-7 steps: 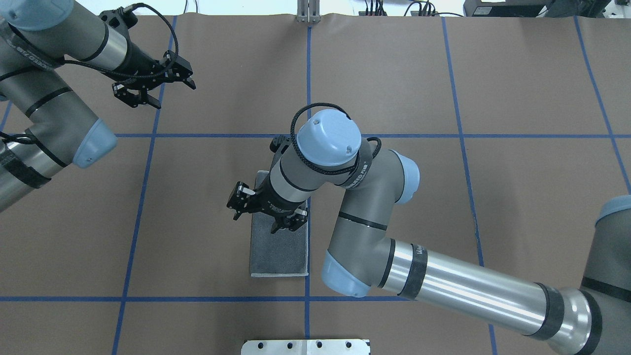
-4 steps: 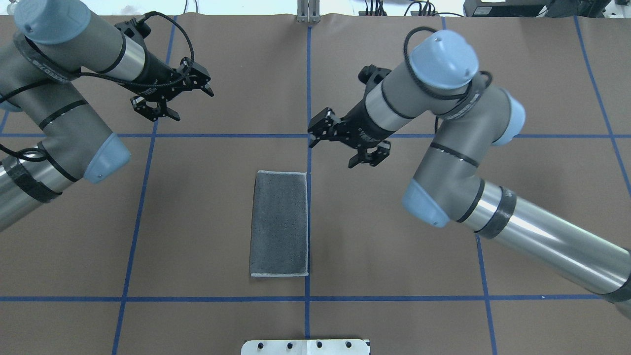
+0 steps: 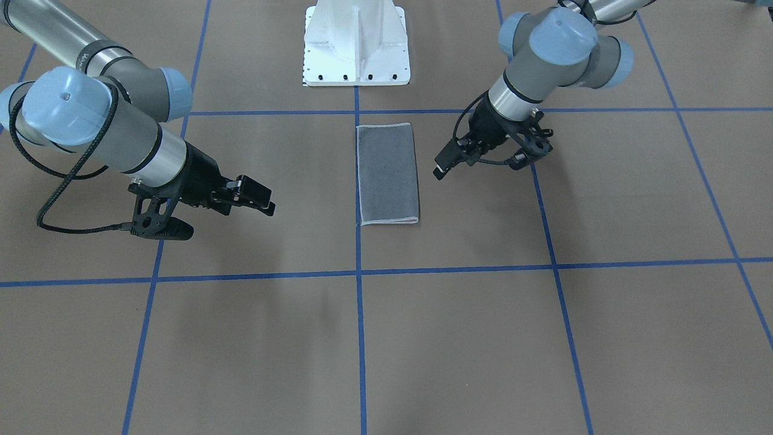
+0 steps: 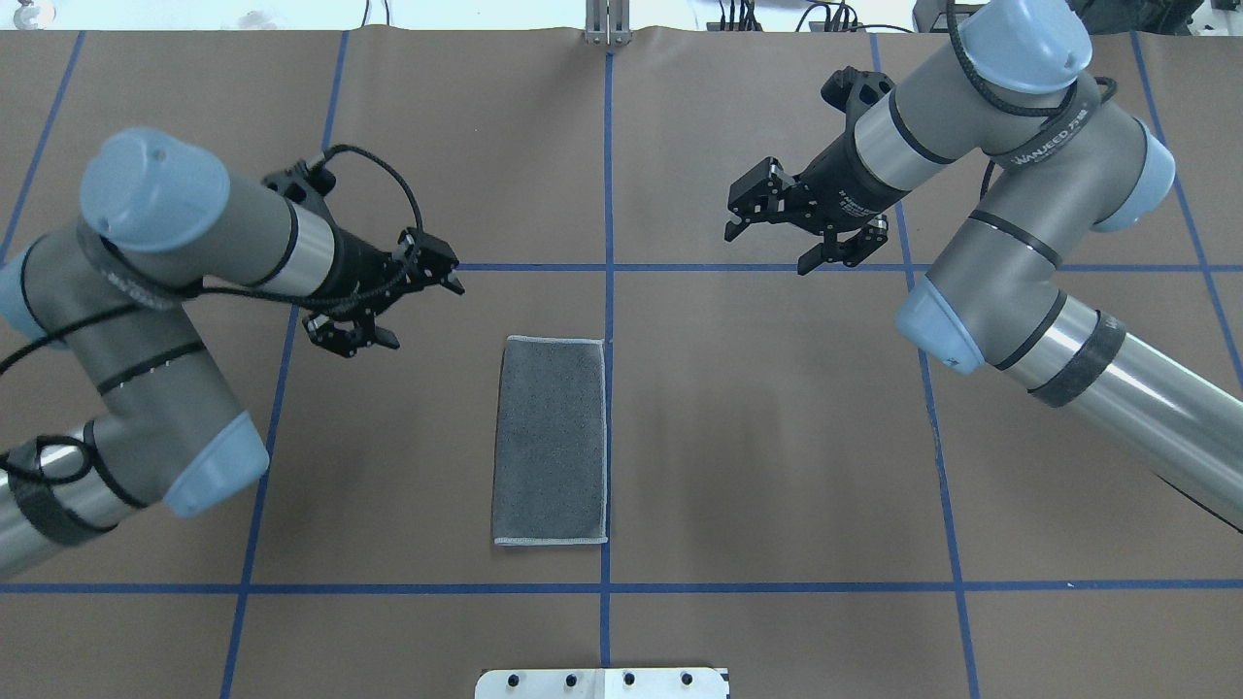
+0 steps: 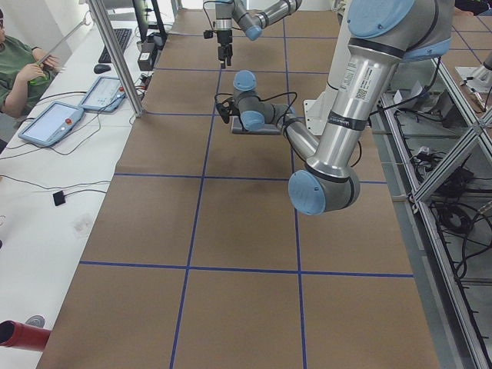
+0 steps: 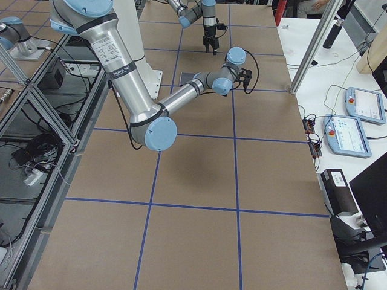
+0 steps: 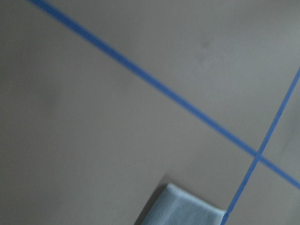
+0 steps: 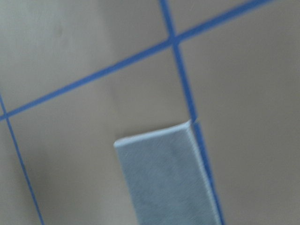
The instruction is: Fold towel twice with both arms
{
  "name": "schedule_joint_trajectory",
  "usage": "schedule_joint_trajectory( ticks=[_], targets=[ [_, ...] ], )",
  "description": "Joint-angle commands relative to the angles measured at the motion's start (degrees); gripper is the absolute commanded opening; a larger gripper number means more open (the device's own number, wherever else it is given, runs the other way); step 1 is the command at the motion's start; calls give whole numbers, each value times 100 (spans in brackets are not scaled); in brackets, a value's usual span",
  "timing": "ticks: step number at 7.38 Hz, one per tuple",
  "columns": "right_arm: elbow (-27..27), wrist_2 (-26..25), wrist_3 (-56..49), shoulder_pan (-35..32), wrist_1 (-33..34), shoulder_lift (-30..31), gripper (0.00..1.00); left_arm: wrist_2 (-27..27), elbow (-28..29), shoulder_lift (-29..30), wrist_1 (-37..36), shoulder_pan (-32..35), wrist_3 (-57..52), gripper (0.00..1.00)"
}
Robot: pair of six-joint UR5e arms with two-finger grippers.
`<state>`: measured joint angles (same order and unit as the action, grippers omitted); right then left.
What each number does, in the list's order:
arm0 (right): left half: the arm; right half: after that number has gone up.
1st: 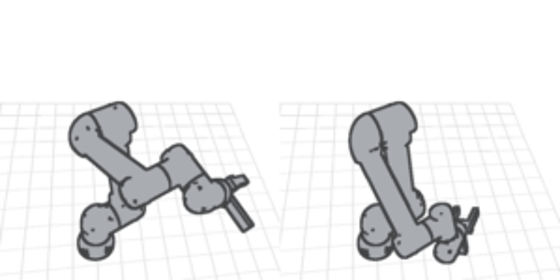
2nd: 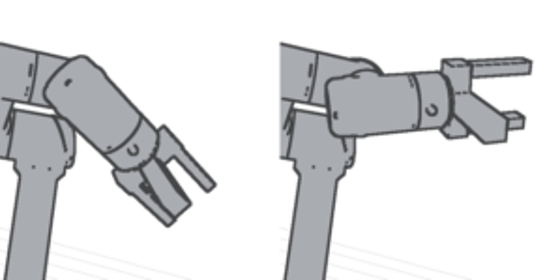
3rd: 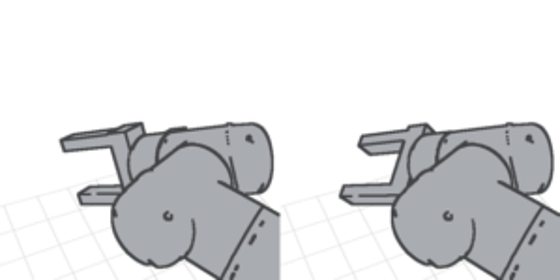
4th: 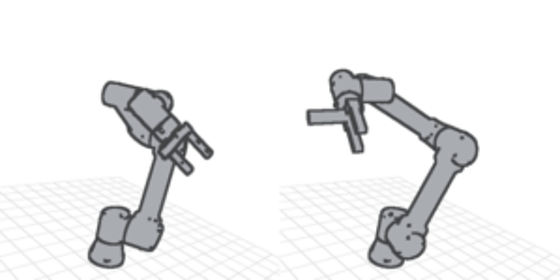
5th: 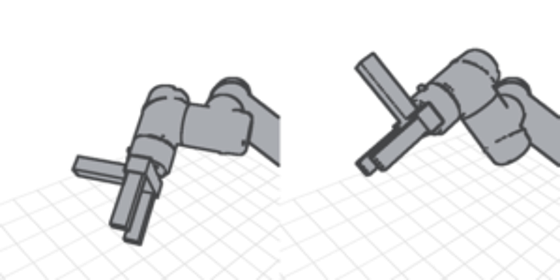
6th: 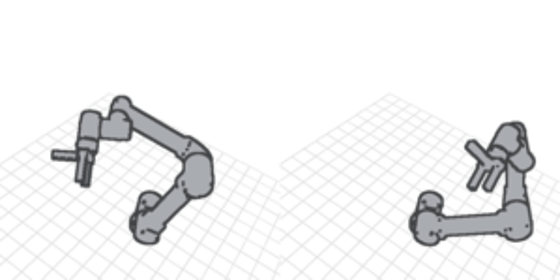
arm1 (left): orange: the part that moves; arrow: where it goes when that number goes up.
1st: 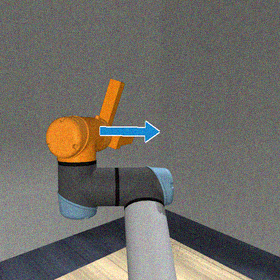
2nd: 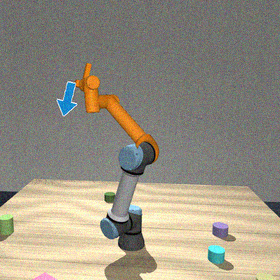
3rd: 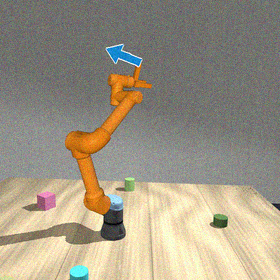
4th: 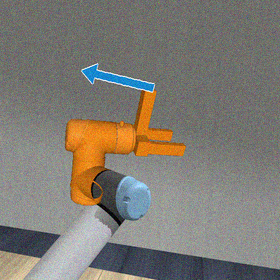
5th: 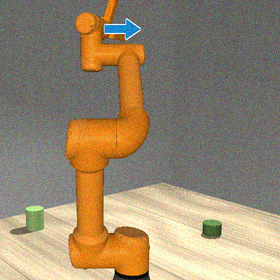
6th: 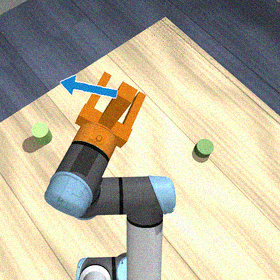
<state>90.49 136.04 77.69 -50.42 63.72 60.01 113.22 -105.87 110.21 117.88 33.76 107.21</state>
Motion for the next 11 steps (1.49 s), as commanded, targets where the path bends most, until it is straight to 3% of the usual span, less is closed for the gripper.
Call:
schedule_joint_trajectory(
  ticks=[1,5,11],
  targets=[
    [-67,-25,-69,-47,0,11,100,-1017,-224,-166,-2,-1156,414,100],
    [-128,-43,-52,32,-17,-16,100,-1452,-14,-123,-72,-2021,424,99],
    [-137,-51,-52,94,-17,-33,100,-1461,84,-26,-72,-1970,389,72]
  ],
)
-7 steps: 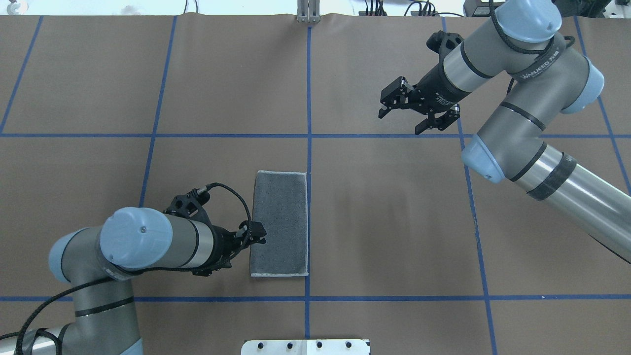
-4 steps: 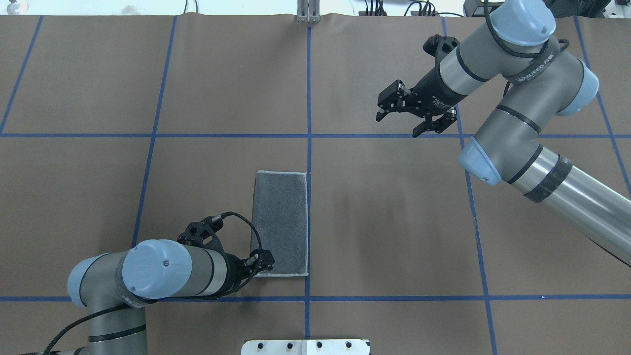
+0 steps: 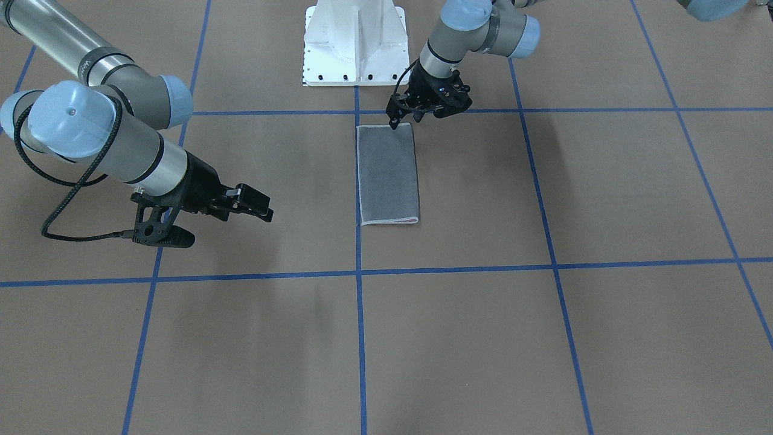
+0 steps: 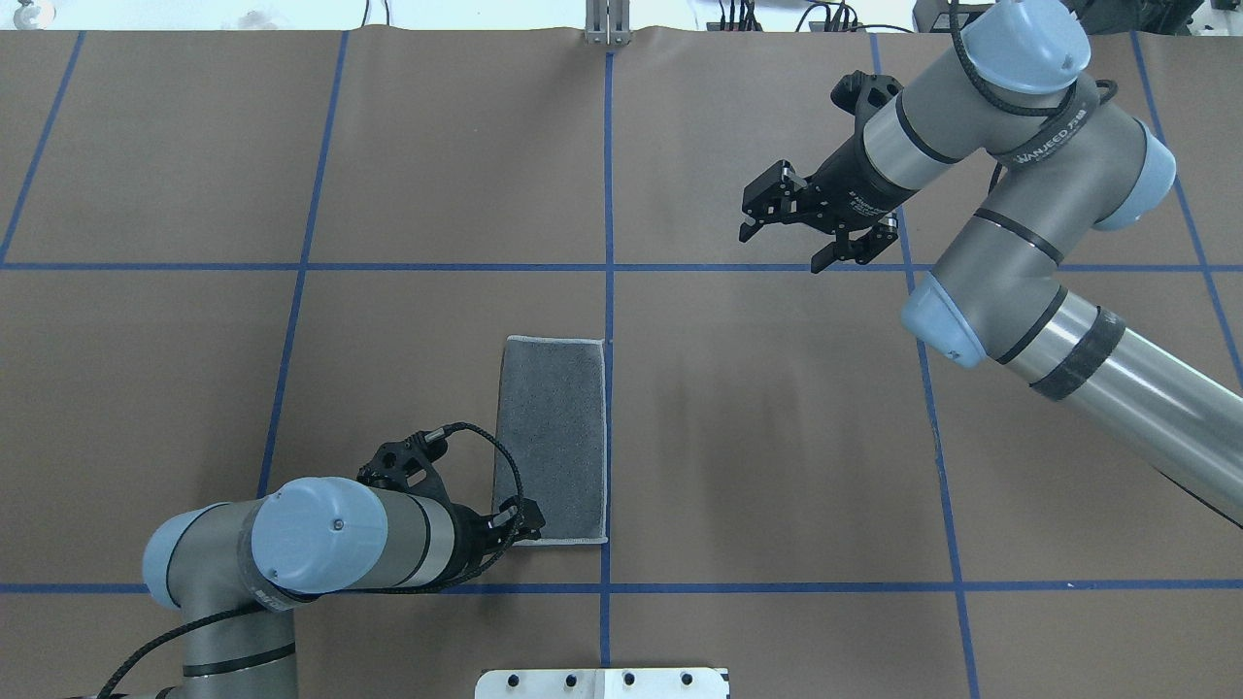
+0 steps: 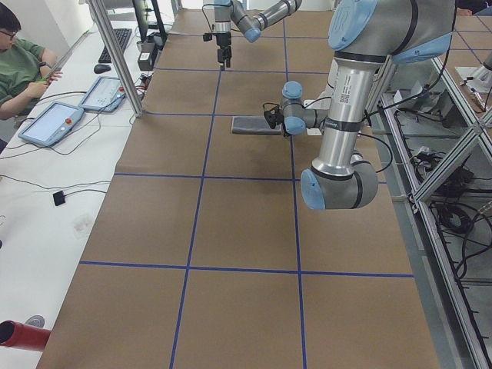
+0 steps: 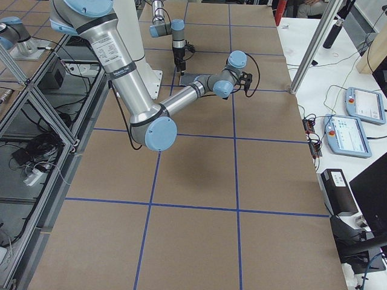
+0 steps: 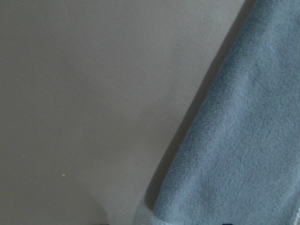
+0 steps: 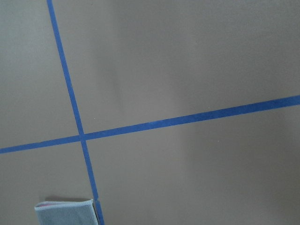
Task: Fold towel twice with both arms
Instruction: 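Hold the left gripper at the towel strip's edge while the right arm waits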
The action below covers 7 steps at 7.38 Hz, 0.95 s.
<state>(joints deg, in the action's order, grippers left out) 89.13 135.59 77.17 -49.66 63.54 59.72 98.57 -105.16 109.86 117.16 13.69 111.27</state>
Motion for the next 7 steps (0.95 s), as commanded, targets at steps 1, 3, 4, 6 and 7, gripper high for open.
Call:
schedule_joint_trajectory(
  ticks=[1,3,4,6,7],
  targets=[
    [0,-68,0,27,0,-13,100,-4,13,0,0,55,-44,71],
    [0,-120,0,79,0,-4,100,-4,48,9,0,90,-44,65],
    [8,-173,9,114,0,-4,100,-4,48,18,0,90,-44,63],
    [0,-174,18,123,-9,14,100,-4,48,18,0,82,-35,63],
    [0,-174,26,123,-9,-4,100,-4,48,18,0,82,-9,63]
  ],
)
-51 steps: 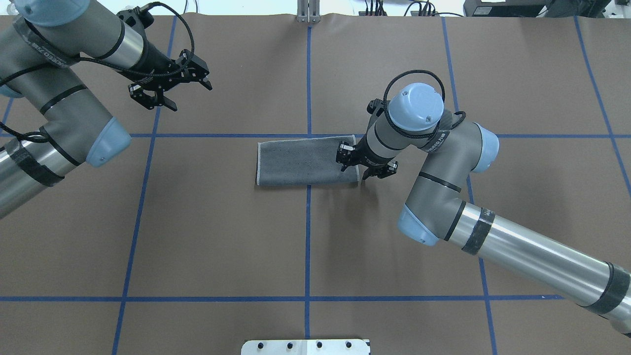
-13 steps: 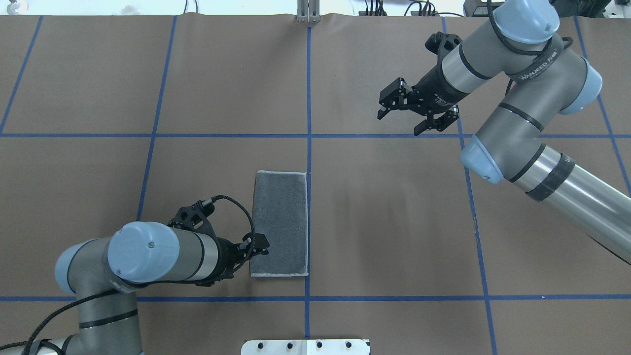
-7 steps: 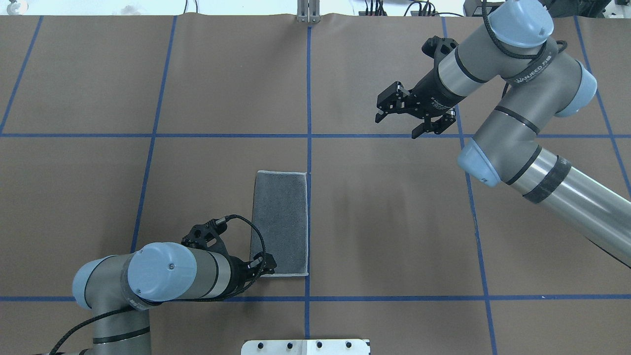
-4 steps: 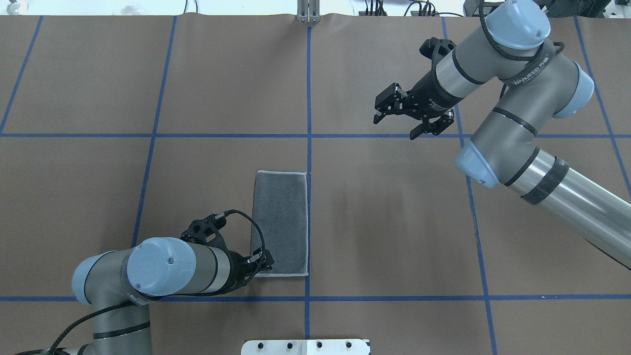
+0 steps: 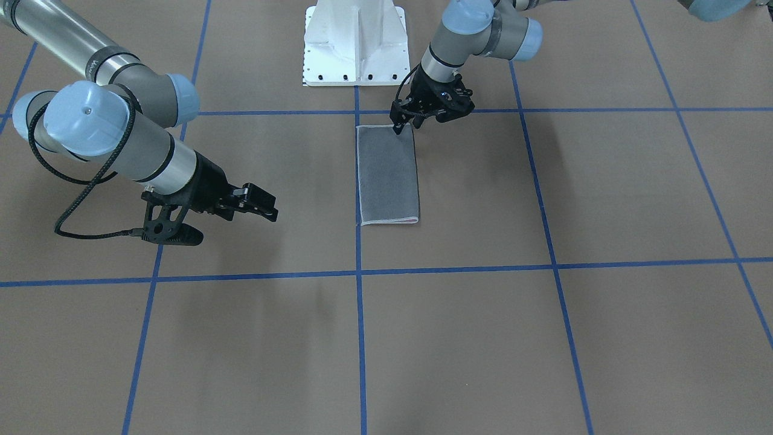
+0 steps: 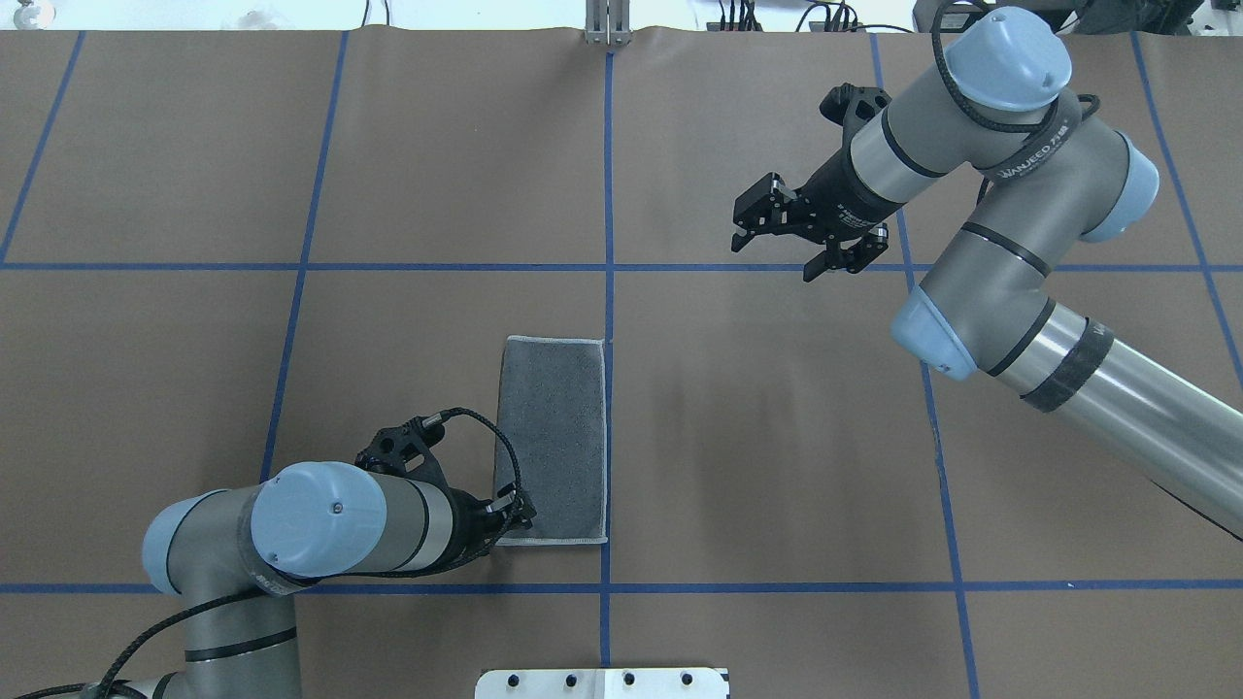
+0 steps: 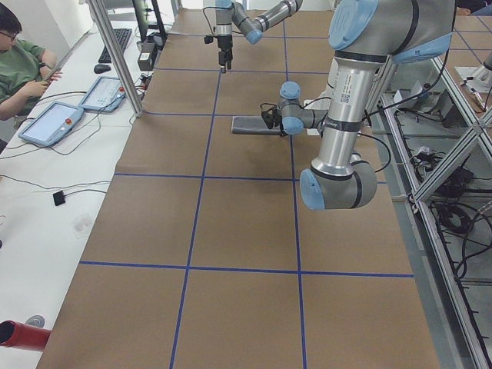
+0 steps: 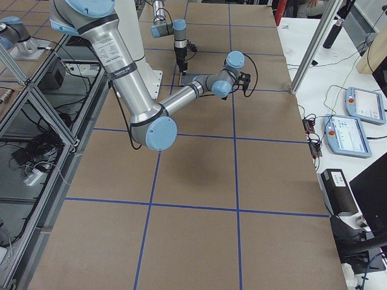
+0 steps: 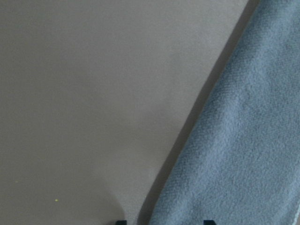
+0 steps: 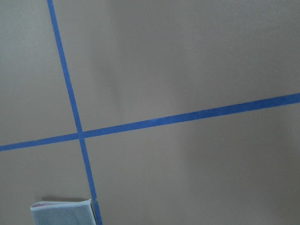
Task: Fold towel twice with both arms
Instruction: 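Hold the left gripper at the towel strip's edge while the right arm waits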
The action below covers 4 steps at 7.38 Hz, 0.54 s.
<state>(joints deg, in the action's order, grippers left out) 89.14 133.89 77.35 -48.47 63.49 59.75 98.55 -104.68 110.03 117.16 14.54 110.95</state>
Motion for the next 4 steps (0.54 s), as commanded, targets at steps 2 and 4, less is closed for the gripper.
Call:
schedule_joint_trajectory(
  ticks=[2,4],
  targets=[
    [7,-3,43,5,-3,-16,100,6,9,79,0,-4,50,61],
    [7,-3,52,5,-3,-16,100,6,44,97,0,-4,50,60]
  ],
)
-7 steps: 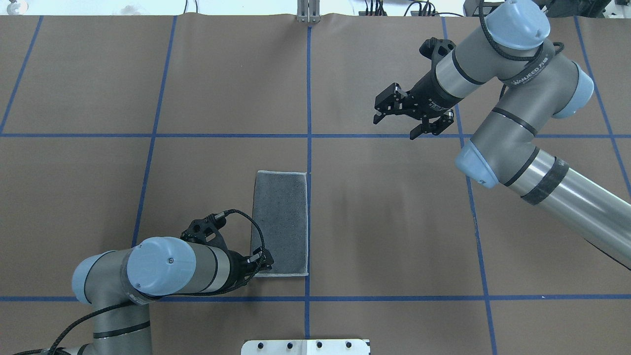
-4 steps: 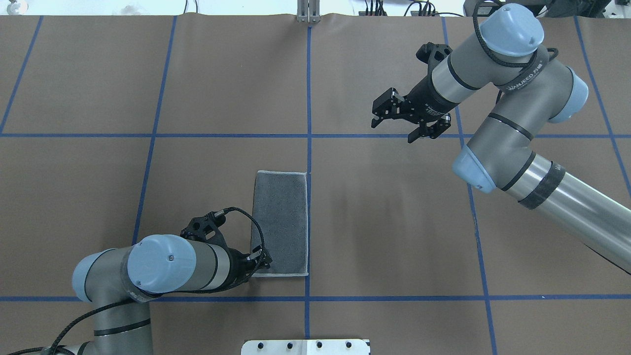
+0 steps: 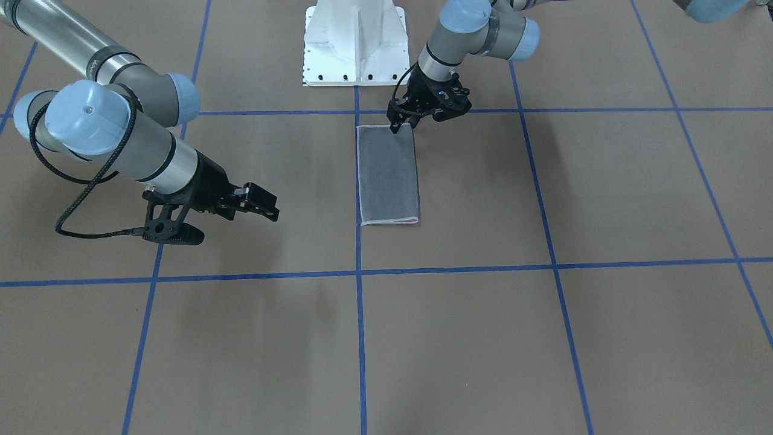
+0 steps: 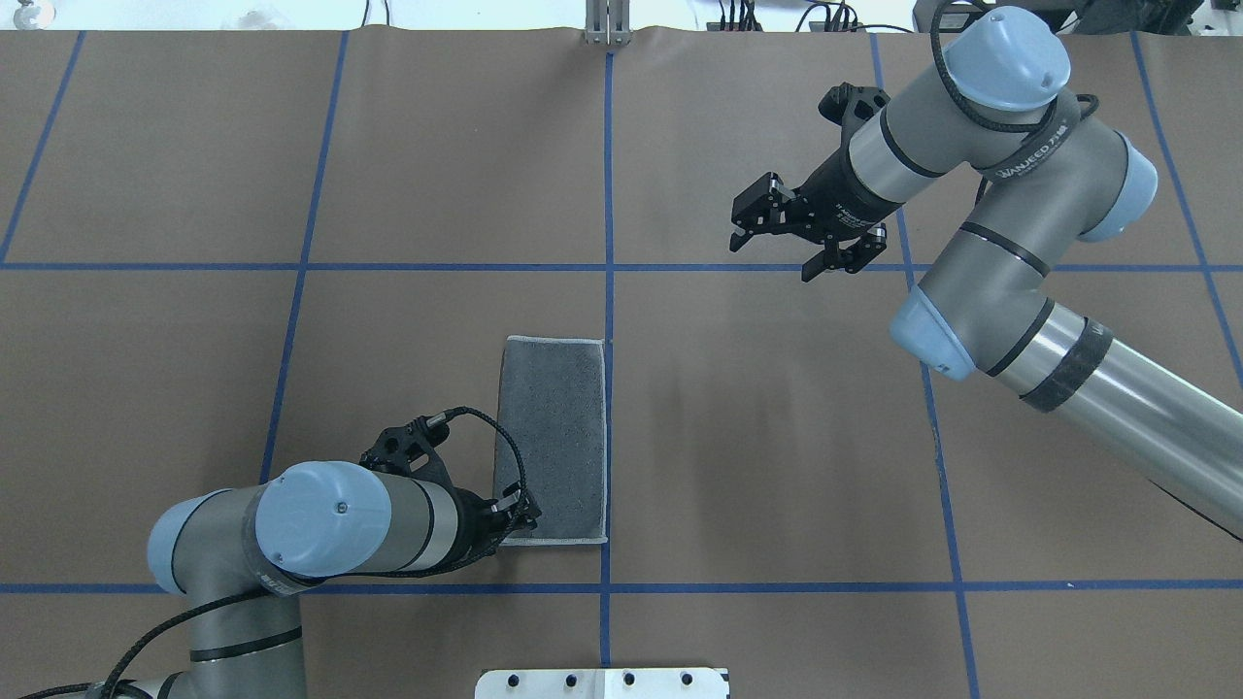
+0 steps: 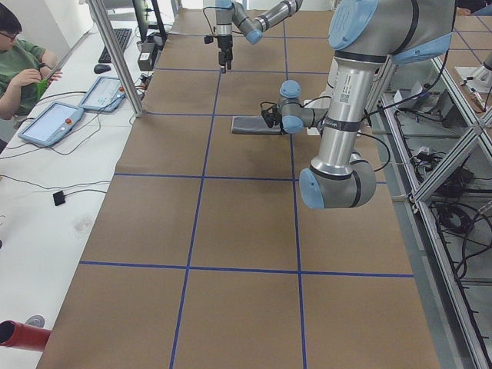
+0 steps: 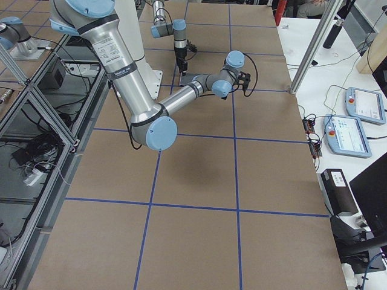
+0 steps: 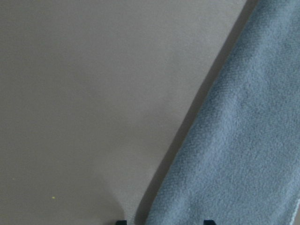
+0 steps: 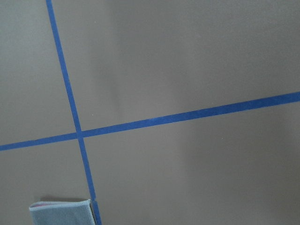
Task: Fold towel twice with both arms
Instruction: 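Hold the left gripper at the towel strip's edge while the right arm waits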
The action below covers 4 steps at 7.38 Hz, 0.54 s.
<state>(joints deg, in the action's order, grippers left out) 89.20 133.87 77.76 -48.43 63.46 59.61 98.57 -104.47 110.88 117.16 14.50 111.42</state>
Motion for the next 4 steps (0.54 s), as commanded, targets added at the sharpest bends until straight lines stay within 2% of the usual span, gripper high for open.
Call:
schedule_joint_trajectory(
  ticks=[1,4],
  targets=[
    [1,-1,11,0,0,-2,100,4,23,12,-9,0,-6,60],
    [1,-1,11,0,0,-2,100,4,41,-5,0,0,-6,59]
  ],
)
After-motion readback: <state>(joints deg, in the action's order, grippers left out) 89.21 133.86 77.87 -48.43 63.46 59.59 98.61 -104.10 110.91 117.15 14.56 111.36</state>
